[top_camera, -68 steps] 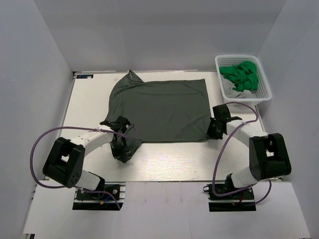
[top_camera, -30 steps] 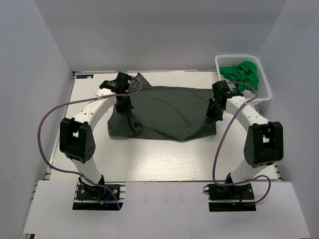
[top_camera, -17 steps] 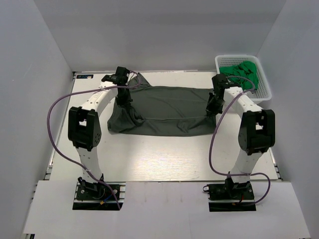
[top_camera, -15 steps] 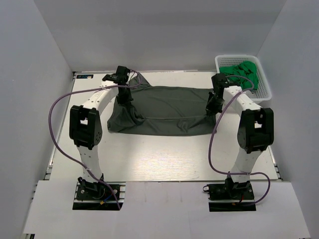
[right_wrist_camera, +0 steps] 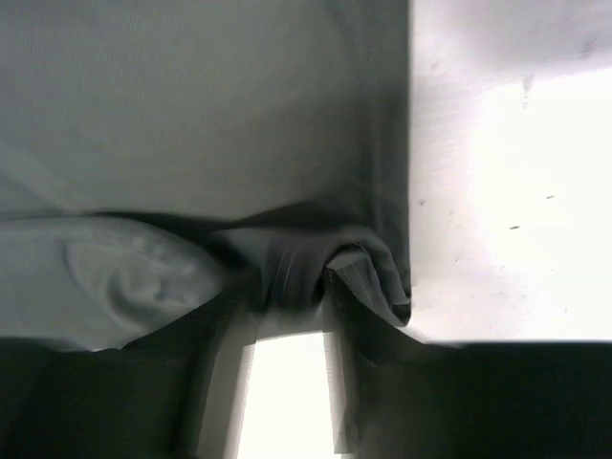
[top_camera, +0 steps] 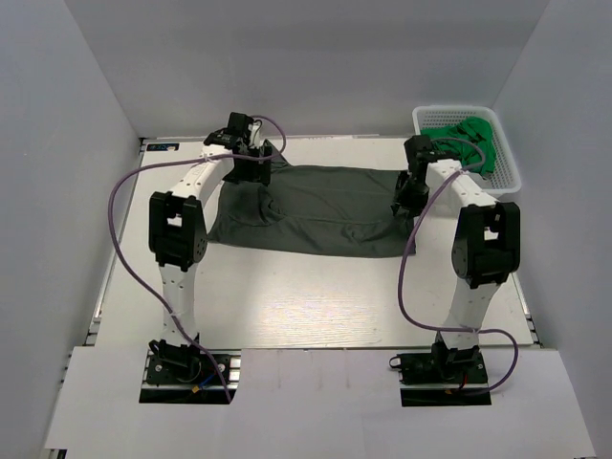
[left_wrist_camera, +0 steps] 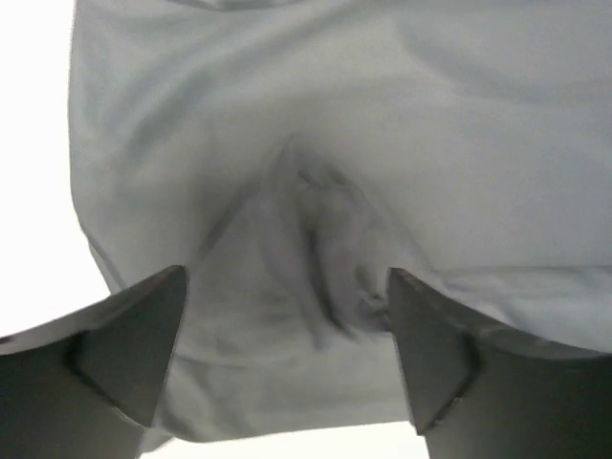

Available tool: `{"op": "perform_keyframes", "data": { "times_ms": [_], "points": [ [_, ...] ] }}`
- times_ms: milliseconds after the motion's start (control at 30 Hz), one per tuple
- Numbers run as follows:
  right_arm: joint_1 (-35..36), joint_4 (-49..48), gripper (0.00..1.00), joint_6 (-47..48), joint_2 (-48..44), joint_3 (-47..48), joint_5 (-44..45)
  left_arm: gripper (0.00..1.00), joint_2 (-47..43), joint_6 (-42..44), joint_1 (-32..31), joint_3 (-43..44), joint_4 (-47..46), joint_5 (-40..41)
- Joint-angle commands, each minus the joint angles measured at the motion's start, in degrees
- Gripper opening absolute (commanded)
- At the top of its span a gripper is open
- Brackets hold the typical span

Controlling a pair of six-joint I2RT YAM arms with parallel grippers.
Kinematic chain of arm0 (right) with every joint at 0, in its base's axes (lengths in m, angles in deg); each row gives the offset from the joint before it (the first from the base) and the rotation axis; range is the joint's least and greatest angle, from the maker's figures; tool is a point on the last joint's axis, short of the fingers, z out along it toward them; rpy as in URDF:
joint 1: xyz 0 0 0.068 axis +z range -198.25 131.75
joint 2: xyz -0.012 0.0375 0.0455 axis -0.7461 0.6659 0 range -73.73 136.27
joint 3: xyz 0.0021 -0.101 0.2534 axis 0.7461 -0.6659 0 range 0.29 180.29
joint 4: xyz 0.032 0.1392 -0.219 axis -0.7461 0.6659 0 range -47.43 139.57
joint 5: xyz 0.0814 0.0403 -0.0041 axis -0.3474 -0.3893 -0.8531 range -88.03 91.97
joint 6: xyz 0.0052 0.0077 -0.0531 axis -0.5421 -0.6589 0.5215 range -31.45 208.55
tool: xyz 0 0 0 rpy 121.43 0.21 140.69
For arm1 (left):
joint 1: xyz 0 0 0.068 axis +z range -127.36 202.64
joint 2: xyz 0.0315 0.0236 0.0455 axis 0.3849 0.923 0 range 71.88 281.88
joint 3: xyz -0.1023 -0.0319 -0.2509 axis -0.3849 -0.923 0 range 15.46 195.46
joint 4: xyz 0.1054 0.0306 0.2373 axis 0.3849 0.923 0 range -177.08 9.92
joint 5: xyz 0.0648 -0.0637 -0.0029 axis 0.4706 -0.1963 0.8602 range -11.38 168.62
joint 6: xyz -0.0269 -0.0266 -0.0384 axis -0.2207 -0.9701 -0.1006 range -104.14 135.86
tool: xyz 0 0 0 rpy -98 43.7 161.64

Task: Fold and stack the t-shirts
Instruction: Fold the flattened tshirt in 1/3 of the way

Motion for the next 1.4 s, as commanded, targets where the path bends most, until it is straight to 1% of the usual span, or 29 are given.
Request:
{"op": "perform_keyframes", "data": {
  "times_ms": [0, 33, 67, 100, 167, 200, 267, 300, 367, 400, 433, 467, 500, 567, 600, 667, 733, 833, 900, 967, 1033, 1067, 1133, 1200, 1267, 1300, 1333, 1367],
  "points": [
    [-0.7, 1.3, 0.51, -1.1, 1.9, 4.9, 6.0, 1.0, 2.8, -0.5, 0.8, 9.3, 4.9, 8.1],
    [-1.4, 1.9, 0.55, -1.4, 2.2, 5.8, 6.7, 1.0, 3.9, -1.2, 1.4, 11.0, 6.8, 8.7],
    [-0.8, 2.5, 0.61, -2.7, 2.2, 8.9, 9.7, 1.0, 5.4, -2.3, 2.1, 12.9, 7.8, 9.5],
    [-0.8, 3.0, 0.71, -2.8, 2.2, 9.7, 10.1, 1.0, 5.4, -4.1, 2.1, 15.9, 8.6, 9.5],
    [-0.8, 3.4, 0.73, -2.7, 1.7, 10.7, 9.0, 1.0, 4.6, -6.0, 3.1, 16.7, 9.9, 8.5],
    [-0.7, 3.1, 0.73, -2.7, 0.3, 10.2, 8.5, 1.0, 3.4, -6.9, 3.1, 15.5, 9.9, 7.9],
    [-0.5, 1.7, 0.74, -1.7, -2.2, 7.6, 5.3, 1.0, 0.0, -9.4, 3.1, 11.5, 7.3, 5.5],
    [-0.3, 0.3, 0.77, -1.0, -4.3, 5.1, 3.8, 1.0, -4.0, -10.1, 3.1, 5.9, 6.2, 4.7],
    [0.0, -2.7, 0.81, 0.4, -7.3, 0.2, -3.8, 1.0, -8.1, -12.7, 3.1, -0.7, 2.2, 1.4],
    [0.5, -5.3, 0.9, 1.9, -9.0, -3.1, -6.6, 1.0, -9.9, -13.5, 3.1, -7.6, 0.7, 0.1],
    [0.7, -8.0, 0.9, 2.1, -9.5, -6.2, -9.5, 1.0, -13.3, -14.9, 3.1, -11.2, -1.2, -2.6],
    [1.4, -9.9, 0.9, 2.5, -10.8, -7.4, -13.0, 1.0, -14.6, -15.7, 3.1, -14.5, -4.8, -3.9],
    [2.1, -11.0, 0.9, 1.8, -10.7, -10.3, -14.0, 1.0, -15.4, -16.7, 3.1, -20.0, -6.2, -4.6],
    [3.0, -13.0, 0.9, 1.1, -10.1, -11.5, -15.8, 1.0, -15.4, -18.6, 3.1, -23.2, -7.2, -6.0],
    [3.7, -13.4, 0.9, 0.0, -10.0, -12.7, -16.1, 1.0, -15.4, -19.3, 3.1, -25.1, -7.7, -5.3],
    [4.3, -17.5, 0.9, -0.3, -8.5, -13.6, -16.7, 1.0, -13.7, -21.7, 3.1, -26.4, -7.7, -2.7],
    [4.2, -20.5, 0.9, -1.0, -7.1, -14.4, -15.7, 1.0, -11.1, -22.7, 3.6, -27.0, -6.9, 0.7],
    [3.5, -21.4, 0.9, -3.3, -3.9, -15.3, -13.4, 1.0, -9.3, -25.3, 4.3, -27.7, -6.4, 3.8],
    [3.4, -20.8, 0.9, -5.1, -3.4, -16.6, -8.9, 1.0, -9.3, -28.1, 5.5, -29.7, -5.3, 4.5],
    [2.2, -20.6, 0.9, -8.2, -4.7, -21.0, -6.2, 1.0, -9.9, -30.4, 7.1, -32.7, -4.8, 4.5],
    [1.5, -20.2, 0.9, -10.4, -5.4, -24.6, -5.3, 1.0, -11.5, -32.0, 7.9, -35.6, -4.3, 4.5],
    [0.3, -20.0, 0.9, -10.5, -6.3, -27.0, -5.0, 1.0, -12.3, -32.8, 8.6, -39.2, -4.3, 4.5],
    [-0.5, -20.5, 0.9, -10.8, -8.9, -30.6, -5.5, 1.0, -15.4, -34.1, 9.2, -44.6, -4.3, 2.8],
    [-0.7, -21.3, 0.9, -11.2, -10.4, -36.1, -6.0, 1.0, -18.2, -34.6, 9.2, -47.9, -4.9, 0.2],
    [-0.7, -22.3, 0.9, -10.7, -13.7, -38.1, -8.1, 1.0, -23.0, -35.2, 9.2, -52.0, -5.7, -2.2],
    [-0.2, -22.9, 0.9, -10.3, -14.6, -40.9, -9.7, 1.0, -24.7, -35.2, 9.2, -53.1, -5.7, -3.7],
    [0.1, -22.5, 0.9, -9.6, -17.7, -41.7, -10.7, 1.0, -28.4, -35.8, 8.6, -55.1, -5.7, -4.3],
    [0.3, -22.5, 0.9, -8.4, -18.7, -43.7, -11.5, 1.0, -30.5, -35.8, 8.0, -56.1, -4.6, -4.3]
  ]
}}
